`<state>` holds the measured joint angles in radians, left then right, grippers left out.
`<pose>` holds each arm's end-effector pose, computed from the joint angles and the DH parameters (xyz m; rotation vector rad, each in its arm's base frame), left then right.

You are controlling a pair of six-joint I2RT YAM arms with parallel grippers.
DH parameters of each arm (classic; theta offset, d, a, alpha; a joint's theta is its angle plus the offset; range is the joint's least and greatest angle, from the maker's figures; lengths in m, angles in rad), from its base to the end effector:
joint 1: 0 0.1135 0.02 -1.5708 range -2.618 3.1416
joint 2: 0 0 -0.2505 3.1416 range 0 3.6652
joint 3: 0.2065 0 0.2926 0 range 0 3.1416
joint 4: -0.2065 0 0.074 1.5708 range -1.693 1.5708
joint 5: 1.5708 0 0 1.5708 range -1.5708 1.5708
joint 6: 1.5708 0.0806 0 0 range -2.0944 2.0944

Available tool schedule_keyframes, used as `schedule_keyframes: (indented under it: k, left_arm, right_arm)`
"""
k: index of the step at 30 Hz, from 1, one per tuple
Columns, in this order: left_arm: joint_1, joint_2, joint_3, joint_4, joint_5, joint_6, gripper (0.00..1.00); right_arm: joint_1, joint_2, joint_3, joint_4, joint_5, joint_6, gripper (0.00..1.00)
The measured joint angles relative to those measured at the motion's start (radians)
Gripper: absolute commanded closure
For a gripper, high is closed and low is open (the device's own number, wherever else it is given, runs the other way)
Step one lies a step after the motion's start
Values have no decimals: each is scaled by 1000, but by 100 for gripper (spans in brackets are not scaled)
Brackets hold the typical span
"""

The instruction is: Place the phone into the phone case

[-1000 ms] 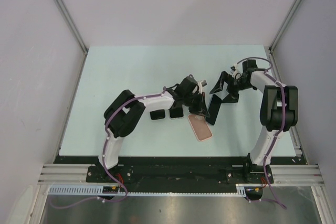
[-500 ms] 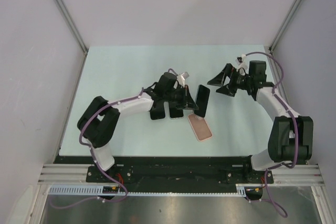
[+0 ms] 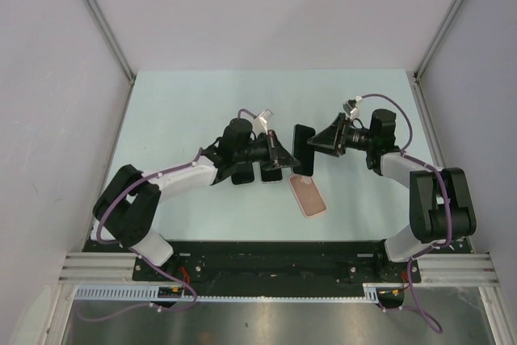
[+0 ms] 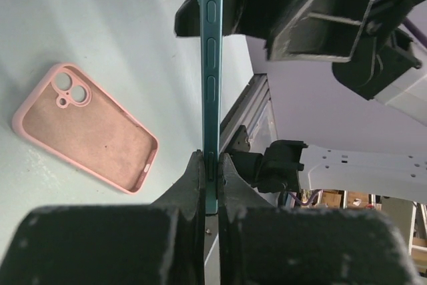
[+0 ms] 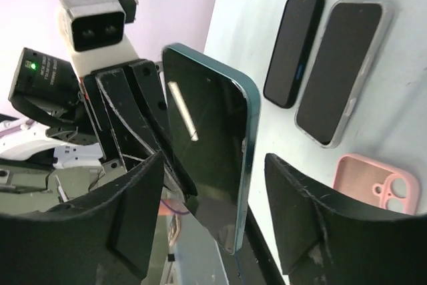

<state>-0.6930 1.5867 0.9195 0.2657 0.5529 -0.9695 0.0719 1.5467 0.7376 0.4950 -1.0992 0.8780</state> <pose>0.2940 -0.2992 0.1782 0.1086 2.2919 -1.5338 0.3541 0.0975 0.1639 -0.0322 2.0530 1.6451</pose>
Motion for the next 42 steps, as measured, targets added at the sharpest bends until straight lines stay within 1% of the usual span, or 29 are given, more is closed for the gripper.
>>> schedule_keyframes:
  k: [2,5,6,8,9,10,13,17,18,19,21,22,23,25,26,27,28,29,31,32,34,36,37,42]
  left_arm:
    - [4,-19,-18,31,0,-20,100]
    - [14,-57,-51,85,1,-50,100]
    - [19,-66,-58,100,1,-56,100]
    - [26,-76,-70,127,1,-71,100]
    - [31,-78,-80,143,2,-80,100]
    - [35,-78,-95,167,5,-95,100]
    - [45,-78,-135,226,14,-134,100]
    - [51,-80,-150,301,38,-171,100]
    - [51,-80,-158,327,44,-184,100]
    - [52,-80,-164,347,48,-190,100]
    - [52,-80,-182,403,61,-217,100]
    - [52,-80,-188,424,66,-229,100]
    - [52,-80,-192,441,74,-237,100]
    - [55,-80,-200,477,84,-257,100]
    - [55,-80,-207,500,90,-268,100]
    - [56,-79,-214,521,94,-276,99]
    - [58,-79,-220,536,100,-283,97]
    - [59,-79,-227,554,106,-290,86]
    - [60,-79,-235,585,115,-299,69]
    - [60,-79,-235,592,117,-300,51]
    - [62,-79,-240,590,115,-296,34]
    - [69,-79,-249,570,109,-285,31]
    - [72,-80,-252,546,105,-277,28]
    - [74,-121,-252,414,76,-192,24]
  right_arm:
    - [20,0,0,6,-12,-5,40]
    - [32,0,0,9,-26,-13,51]
    - [33,0,0,11,-31,-15,58]
    - [35,-1,0,20,-42,-14,64]
    - [36,-2,0,32,-50,0,69]
    - [36,-4,-1,52,-58,15,71]
    - [40,-6,-6,128,-73,74,71]
    - [55,-6,-30,278,-77,190,59]
    - [64,-6,-33,315,-80,216,58]
    - [74,-6,-35,348,-84,239,58]
    - [92,-6,-40,403,-90,276,62]
    - [99,-6,-43,427,-95,292,65]
    - [104,-6,-47,445,-97,307,71]
    - [109,-6,-57,492,-105,341,78]
    - [109,-6,-62,516,-107,361,87]
    - [109,-6,-68,544,-110,383,92]
    - [109,-6,-73,565,-114,400,96]
    - [108,-5,-78,594,-115,435,100]
    - [108,-1,-85,653,-119,491,100]
    - [108,5,-86,678,-120,522,100]
    - [103,21,-86,720,-124,587,100]
    - [100,37,-86,745,-130,636,100]
    - [99,46,-86,753,-134,653,100]
    - [97,62,-93,760,-143,670,100]
